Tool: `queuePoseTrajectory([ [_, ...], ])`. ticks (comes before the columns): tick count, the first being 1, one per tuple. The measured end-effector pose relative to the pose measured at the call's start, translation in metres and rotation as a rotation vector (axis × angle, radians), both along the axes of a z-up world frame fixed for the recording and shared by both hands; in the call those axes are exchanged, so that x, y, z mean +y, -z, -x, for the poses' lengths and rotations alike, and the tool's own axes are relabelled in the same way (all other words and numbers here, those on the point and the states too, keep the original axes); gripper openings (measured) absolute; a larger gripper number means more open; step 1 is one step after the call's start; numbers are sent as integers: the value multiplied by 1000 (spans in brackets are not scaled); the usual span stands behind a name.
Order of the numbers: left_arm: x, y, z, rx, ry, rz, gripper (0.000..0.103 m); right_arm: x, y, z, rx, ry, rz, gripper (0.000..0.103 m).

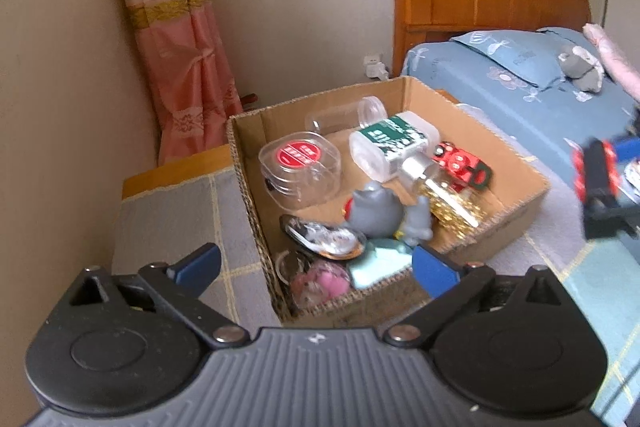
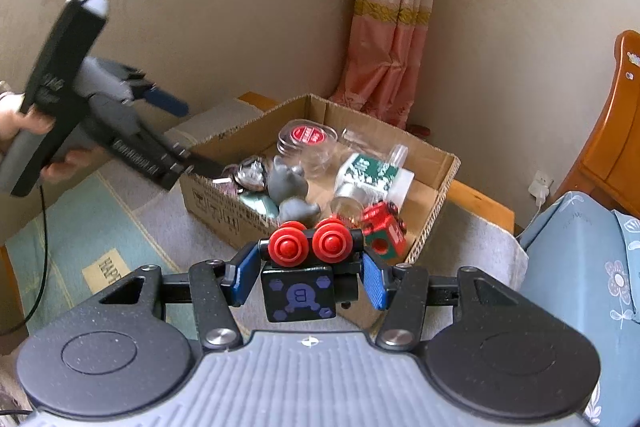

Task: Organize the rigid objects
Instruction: 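Lower the black cube into the box and open right tool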

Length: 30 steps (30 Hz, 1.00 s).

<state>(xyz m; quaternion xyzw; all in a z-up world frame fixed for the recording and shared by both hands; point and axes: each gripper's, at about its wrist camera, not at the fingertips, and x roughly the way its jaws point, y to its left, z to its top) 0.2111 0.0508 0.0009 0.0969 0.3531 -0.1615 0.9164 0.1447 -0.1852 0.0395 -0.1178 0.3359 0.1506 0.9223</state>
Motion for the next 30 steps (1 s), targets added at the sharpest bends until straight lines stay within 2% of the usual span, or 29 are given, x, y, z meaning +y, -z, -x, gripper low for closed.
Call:
queuePoseTrajectory([
  [17,19,-14,44,-73,-23,72,102,36,-21,-69,1,-36,67,59],
  [23,26,-11,49,-69,-48,84,102,46,-16,-104,35,-40,80,59],
  [30,29,-13,59,-124,-75,66,102,55,-2,-140,85,-20,91,59],
])
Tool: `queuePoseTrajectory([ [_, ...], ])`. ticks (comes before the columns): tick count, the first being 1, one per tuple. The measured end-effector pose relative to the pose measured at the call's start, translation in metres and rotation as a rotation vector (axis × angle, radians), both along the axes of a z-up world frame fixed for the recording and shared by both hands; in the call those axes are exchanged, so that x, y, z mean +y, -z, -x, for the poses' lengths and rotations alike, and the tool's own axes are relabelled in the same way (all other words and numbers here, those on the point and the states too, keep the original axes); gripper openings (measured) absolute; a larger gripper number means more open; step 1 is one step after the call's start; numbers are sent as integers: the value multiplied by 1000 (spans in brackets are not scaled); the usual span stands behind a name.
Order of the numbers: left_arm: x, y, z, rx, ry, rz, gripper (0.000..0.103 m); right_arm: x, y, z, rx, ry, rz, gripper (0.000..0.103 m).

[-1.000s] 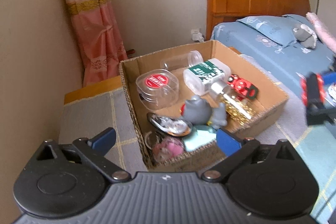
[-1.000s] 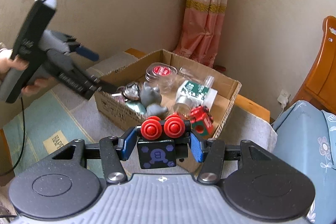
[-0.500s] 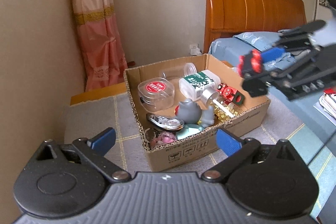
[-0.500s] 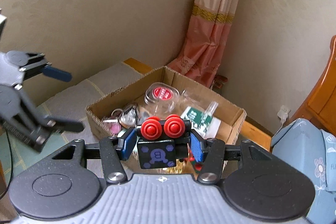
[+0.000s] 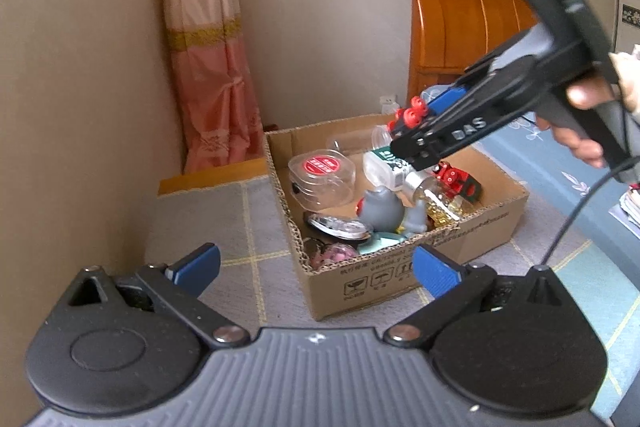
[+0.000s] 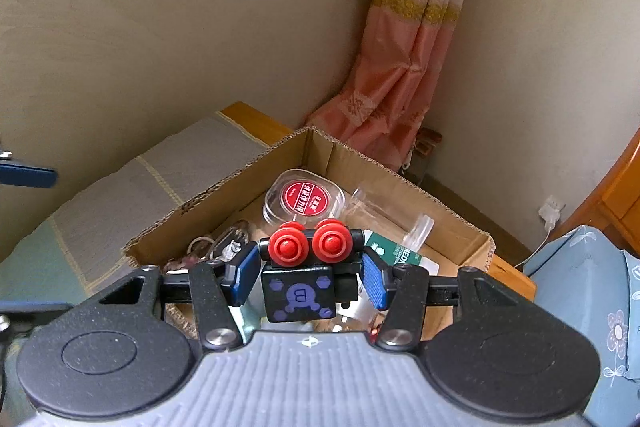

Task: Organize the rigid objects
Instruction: 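Lower the black cube into the box and open right tool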

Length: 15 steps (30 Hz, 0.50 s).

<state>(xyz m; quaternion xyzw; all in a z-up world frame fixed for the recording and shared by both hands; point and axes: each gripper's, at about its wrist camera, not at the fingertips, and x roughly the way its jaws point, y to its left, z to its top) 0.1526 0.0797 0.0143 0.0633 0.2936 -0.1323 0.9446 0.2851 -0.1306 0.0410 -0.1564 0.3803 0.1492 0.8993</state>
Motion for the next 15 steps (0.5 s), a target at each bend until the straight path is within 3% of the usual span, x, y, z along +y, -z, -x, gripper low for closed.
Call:
queuePoseTrajectory([
  [12,0,-1,9,-8,-1,6,102,-5,19,-49,85,111,-2,59],
  [14,0,-1,9,-7,-5,2,102,-9,22,-56,96,142,-16,67],
  [15,0,-1,10,-7,-5,0,102,-10,23,-57,93,153,-24,79],
])
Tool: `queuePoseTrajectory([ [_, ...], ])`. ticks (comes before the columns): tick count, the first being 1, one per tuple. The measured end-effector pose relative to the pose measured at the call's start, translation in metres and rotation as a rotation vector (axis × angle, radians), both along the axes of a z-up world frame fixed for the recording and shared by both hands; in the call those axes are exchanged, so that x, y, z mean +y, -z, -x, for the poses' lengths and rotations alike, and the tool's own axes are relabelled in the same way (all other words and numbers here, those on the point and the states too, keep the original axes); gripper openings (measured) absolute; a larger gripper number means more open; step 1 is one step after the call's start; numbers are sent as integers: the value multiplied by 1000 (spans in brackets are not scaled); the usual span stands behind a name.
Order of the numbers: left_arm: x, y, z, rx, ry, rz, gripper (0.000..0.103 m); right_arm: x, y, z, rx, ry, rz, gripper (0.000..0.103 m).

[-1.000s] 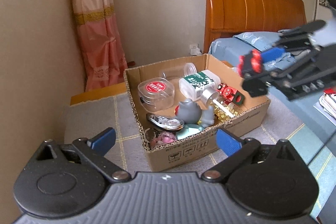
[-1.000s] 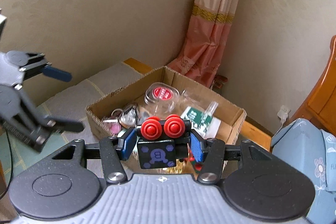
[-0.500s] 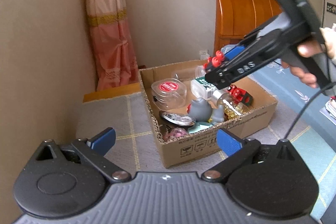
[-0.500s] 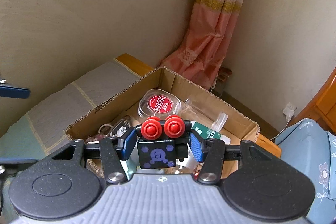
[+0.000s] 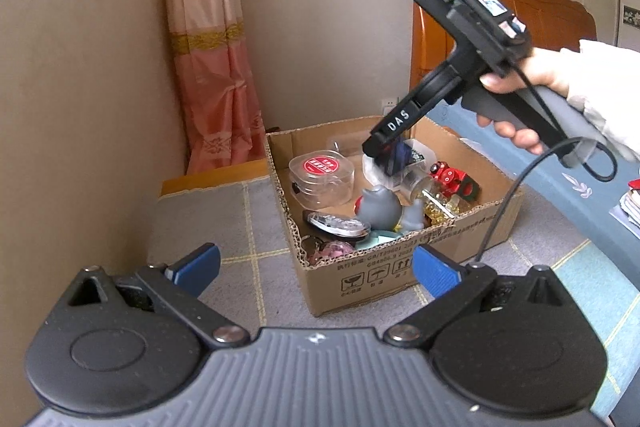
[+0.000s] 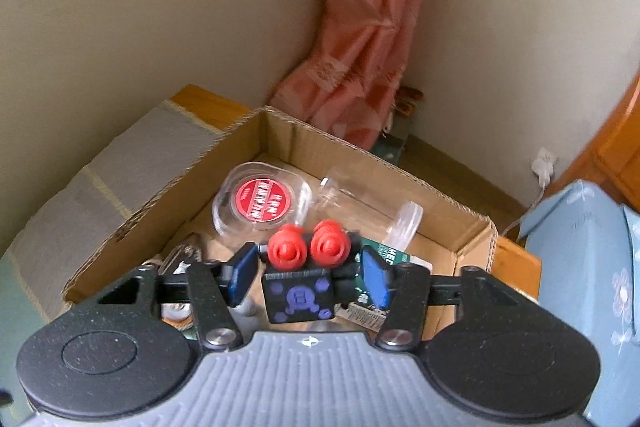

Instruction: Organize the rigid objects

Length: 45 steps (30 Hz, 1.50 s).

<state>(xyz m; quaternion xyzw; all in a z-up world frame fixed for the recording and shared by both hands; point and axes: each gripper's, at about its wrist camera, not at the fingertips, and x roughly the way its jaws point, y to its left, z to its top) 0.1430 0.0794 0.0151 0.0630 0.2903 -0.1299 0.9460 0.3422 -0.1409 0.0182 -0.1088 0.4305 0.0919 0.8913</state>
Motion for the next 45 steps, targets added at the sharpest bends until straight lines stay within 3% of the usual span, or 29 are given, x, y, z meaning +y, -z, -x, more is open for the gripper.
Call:
queuePoseTrajectory([
  [1,0,0,1,-1,1,-2,102,-2,0,0,-7,7,-7,85],
  [9,0,1,2,-12,-2,-5,102,-15,-7,10,-25,69,-37,103],
  [18,-1,-5,7,-12,-51,-8,102,-5,-18,48,-14,116,5,103],
  [26,-9,-4,11,46,-151,-65,102,-3,-15,123,-21,191,29,103],
  [38,-44,7,43,139,-189,-91,102,-17,11,245,-83,435,-110,103],
  [45,-59,-5,57,129,-175,-78,102,-19,12,278,-79,478,-110,103],
])
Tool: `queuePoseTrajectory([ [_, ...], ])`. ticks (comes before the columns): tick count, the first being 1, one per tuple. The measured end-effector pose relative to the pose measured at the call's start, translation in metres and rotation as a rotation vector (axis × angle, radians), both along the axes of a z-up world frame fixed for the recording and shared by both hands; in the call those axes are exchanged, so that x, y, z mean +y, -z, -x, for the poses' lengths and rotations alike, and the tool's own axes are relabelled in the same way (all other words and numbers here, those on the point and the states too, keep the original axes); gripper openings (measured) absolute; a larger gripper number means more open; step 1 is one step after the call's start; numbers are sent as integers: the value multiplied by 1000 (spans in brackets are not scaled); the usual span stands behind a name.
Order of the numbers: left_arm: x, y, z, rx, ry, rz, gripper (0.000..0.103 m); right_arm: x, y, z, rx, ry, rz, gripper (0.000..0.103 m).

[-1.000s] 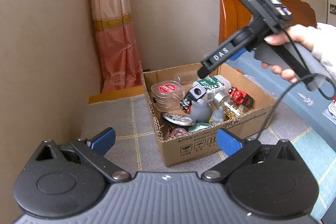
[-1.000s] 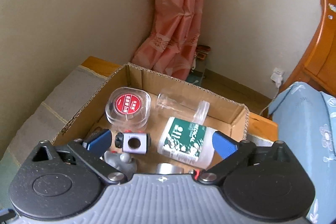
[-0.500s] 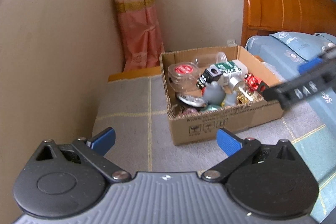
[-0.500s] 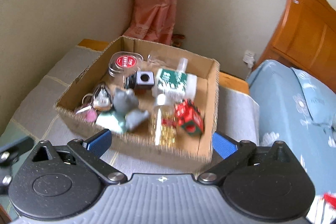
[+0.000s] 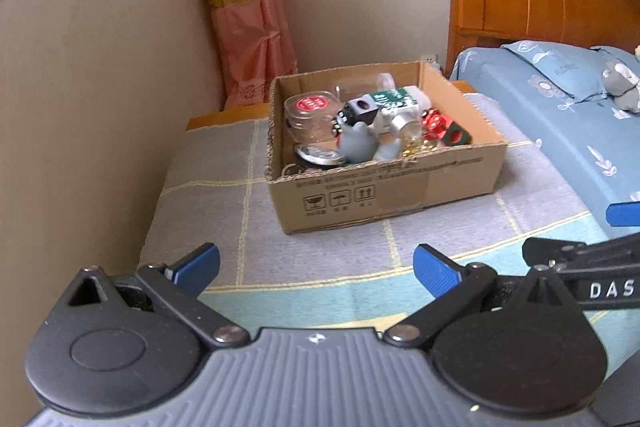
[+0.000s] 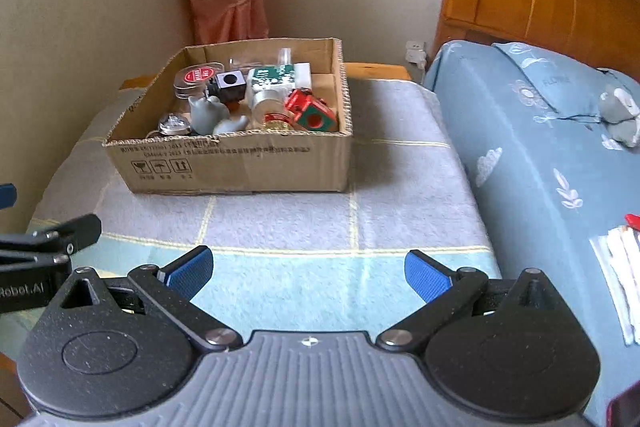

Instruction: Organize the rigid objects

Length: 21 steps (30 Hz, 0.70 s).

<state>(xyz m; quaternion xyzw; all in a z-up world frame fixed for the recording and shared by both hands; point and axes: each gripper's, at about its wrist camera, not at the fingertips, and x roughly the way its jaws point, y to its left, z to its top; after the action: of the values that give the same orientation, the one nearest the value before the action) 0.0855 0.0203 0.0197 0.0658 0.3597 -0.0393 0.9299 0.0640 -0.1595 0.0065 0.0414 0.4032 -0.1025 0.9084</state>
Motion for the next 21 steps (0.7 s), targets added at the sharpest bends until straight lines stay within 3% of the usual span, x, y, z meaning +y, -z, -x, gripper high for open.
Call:
queuePoseTrajectory([
  [10,-7,-25,12,-37,-51,-12,102,-5,-28,16,-92,10,8,103],
  [21,-11,-29,14,-46,-53,-15,102,-5,-26,16,-77,14,5,103],
])
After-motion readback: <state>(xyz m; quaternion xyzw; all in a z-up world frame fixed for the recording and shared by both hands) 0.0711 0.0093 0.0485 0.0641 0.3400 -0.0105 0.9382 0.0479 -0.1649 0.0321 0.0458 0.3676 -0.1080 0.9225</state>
